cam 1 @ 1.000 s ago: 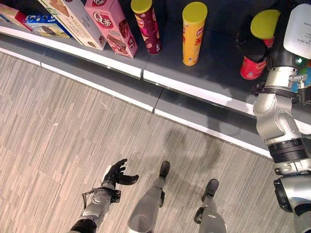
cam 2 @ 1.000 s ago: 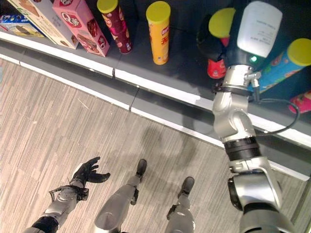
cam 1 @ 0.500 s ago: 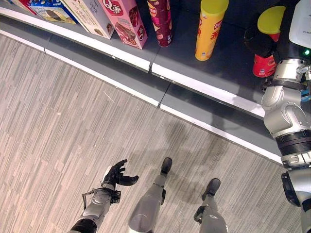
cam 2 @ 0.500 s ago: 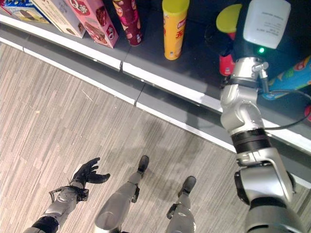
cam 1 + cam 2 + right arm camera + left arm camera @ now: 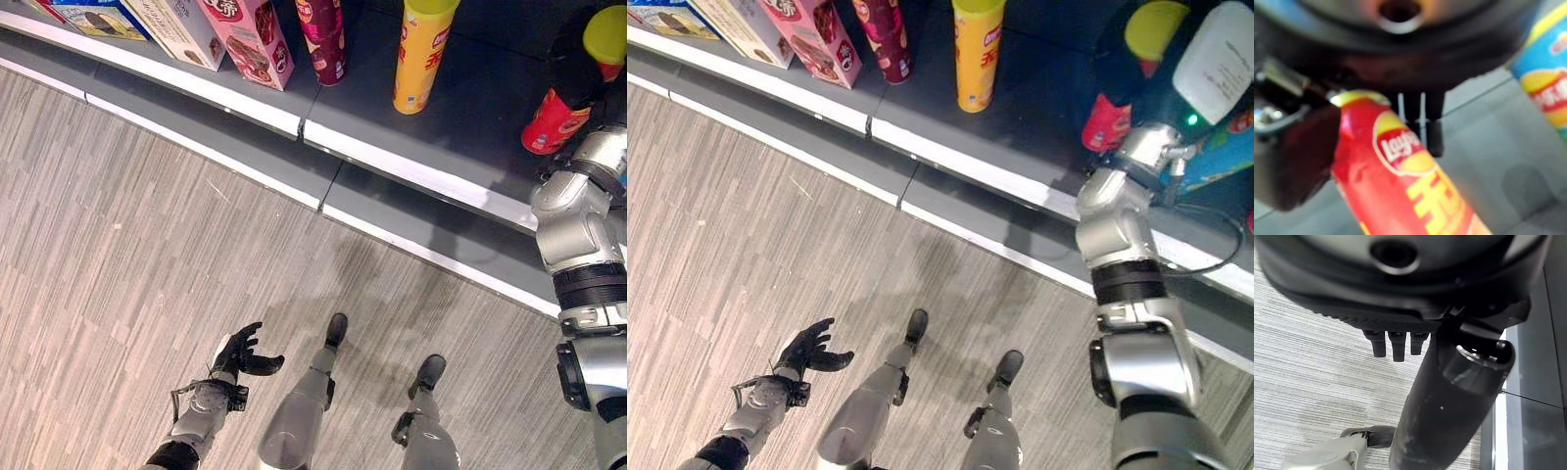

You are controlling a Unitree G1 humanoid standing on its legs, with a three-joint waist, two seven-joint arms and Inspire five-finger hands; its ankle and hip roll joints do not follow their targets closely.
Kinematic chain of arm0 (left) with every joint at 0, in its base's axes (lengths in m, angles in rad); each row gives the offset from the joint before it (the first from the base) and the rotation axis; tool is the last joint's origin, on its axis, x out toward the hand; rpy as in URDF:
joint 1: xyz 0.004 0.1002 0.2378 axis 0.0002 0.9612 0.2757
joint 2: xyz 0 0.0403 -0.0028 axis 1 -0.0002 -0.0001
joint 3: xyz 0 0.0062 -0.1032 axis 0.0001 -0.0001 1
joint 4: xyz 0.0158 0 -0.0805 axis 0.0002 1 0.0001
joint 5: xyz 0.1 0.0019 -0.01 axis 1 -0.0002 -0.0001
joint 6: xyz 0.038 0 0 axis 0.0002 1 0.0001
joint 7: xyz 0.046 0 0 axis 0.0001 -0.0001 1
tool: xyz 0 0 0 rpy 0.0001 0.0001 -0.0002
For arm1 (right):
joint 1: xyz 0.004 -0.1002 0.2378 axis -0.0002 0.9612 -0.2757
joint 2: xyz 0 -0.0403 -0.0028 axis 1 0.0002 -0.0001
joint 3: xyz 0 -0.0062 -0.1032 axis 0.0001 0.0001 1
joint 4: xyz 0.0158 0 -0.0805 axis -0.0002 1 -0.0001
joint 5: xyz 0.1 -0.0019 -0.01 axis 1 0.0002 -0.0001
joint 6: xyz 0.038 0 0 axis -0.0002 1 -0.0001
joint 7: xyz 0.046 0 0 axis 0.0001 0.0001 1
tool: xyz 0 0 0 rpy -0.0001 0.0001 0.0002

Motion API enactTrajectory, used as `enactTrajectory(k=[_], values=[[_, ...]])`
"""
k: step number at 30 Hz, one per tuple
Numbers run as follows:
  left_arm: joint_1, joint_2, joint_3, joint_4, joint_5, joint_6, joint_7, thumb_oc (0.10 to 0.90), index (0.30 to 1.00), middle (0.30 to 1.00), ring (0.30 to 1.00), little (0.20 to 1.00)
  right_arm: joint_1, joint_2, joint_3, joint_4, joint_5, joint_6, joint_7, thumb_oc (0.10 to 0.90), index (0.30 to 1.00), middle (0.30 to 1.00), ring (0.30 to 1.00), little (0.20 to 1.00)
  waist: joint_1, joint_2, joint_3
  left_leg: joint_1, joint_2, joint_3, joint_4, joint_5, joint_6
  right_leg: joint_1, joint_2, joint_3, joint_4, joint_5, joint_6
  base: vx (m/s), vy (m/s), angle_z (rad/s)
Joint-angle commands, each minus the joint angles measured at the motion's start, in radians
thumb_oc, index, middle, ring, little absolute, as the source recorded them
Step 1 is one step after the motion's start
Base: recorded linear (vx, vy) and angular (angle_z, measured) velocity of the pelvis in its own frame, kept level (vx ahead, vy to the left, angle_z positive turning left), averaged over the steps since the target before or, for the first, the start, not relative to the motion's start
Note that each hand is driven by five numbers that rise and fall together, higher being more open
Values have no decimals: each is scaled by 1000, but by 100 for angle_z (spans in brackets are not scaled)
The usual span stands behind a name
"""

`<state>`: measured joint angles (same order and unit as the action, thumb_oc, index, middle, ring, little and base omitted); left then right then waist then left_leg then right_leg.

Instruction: Put the goods on the table back onto the shelves and tidy them up.

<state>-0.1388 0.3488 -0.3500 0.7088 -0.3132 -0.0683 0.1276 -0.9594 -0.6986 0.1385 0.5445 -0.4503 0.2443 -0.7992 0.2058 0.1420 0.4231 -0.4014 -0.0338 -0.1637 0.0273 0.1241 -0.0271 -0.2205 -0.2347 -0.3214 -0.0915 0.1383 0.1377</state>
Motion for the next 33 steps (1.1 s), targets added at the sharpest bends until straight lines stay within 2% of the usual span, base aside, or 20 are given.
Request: enactTrajectory(k=[1, 3, 14, 15, 23, 33], values=[[-9, 45, -37, 33, -4, -50, 38, 800, 900, 900, 900, 900, -137, -49, 6, -27, -2, -61, -114, 400, 300, 300, 300, 300, 22, -40, -71, -23, -2, -32, -10, -31, -36, 55, -118, 6, 15, 37, 94, 0, 0, 0], [-17, 43, -41, 40, -6, -50, 40, 800, 900, 900, 900, 900, -150, -38, 9, 2, 35, -77, -125, 400, 300, 300, 300, 300, 25, -36, -74, -24, -4, -34, -15, -28, -36, 53, -119, 2, 13, 37, 95, 0, 0, 0], [-21, 43, -43, 51, -4, -55, 45, 800, 900, 900, 900, 900, -173, -40, 24, 45, 68, -95, -144, 400, 300, 300, 300, 300, 30, -28, -72, -38, -11, -39, -19, -23, -38, 44, -125, -8, 11, 40, 98, 4, 0, 0], [-434, 343, 93, 9, 481, 48, 361, 800, 900, 900, 900, 900, 135, 137, 40, -39, 792, -448, 376, 400, 300, 300, 300, 300, -141, -241, -9, -13, 155, 64, 119, -79, -119, -69, -119, 205, 107, 65, 74, 38, -25, 2], [-424, 307, 100, 46, 498, 60, 336, 800, 900, 900, 900, 900, 136, 133, 36, -95, 729, -437, 388, 400, 300, 300, 300, 300, -157, -233, -28, 3, 166, 64, 104, -74, -122, -57, -120, 186, 118, 51, 80, 5, -17, 2], [-408, 313, 118, 35, 511, 65, 336, 800, 900, 900, 900, 900, 122, 144, 31, -178, 641, -442, 364, 400, 300, 300, 300, 300, -162, -245, -28, 20, 172, 57, 106, -83, -114, -54, -112, 191, 141, 38, 80, 0, -13, -8]])
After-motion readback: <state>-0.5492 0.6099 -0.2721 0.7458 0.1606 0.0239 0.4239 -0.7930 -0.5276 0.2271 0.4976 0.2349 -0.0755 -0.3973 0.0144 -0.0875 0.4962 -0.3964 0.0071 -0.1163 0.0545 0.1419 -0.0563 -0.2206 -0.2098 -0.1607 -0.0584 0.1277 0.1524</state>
